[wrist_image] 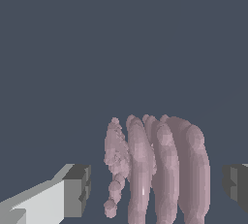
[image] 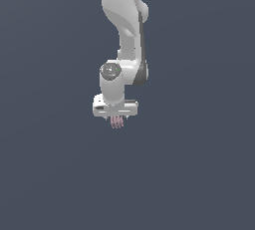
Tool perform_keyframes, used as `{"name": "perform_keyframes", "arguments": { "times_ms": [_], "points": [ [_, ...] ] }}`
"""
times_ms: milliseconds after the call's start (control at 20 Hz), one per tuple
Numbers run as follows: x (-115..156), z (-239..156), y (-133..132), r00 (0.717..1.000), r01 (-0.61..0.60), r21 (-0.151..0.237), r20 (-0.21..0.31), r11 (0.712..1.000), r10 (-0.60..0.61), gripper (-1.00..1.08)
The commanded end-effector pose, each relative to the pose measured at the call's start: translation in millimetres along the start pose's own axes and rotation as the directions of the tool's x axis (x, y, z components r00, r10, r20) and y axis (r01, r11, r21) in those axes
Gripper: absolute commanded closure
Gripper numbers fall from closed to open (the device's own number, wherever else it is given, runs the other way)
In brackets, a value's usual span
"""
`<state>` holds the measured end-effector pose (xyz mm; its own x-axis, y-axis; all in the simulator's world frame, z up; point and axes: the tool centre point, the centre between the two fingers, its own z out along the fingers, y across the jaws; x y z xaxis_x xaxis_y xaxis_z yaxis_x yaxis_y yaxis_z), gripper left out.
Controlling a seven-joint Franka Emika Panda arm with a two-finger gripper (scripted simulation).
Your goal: Pick up the object and move it to a goal position.
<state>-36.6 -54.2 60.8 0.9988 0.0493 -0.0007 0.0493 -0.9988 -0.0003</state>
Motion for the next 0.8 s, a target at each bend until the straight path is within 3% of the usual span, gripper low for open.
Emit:
{"name": "perform_keyframes", "arguments": {
  "times_ms": [0, 300, 350, 750],
  "points": [
    [-0.5, 11.6, 0.3, 1.0, 0.0, 0.0, 0.0, 1.0, 0.0, -0.92],
    [0.5, 21.6, 0.6, 1.0, 0.0, 0.0, 0.0, 1.0, 0.0, -0.92],
    [0.5, 21.6, 0.6, 1.0, 0.0, 0.0, 0.0, 1.0, 0.0, 1.08],
    [0.5, 21.6, 0.6, 1.0, 0.0, 0.0, 0.0, 1.0, 0.0, 1.08]
  ]
}}
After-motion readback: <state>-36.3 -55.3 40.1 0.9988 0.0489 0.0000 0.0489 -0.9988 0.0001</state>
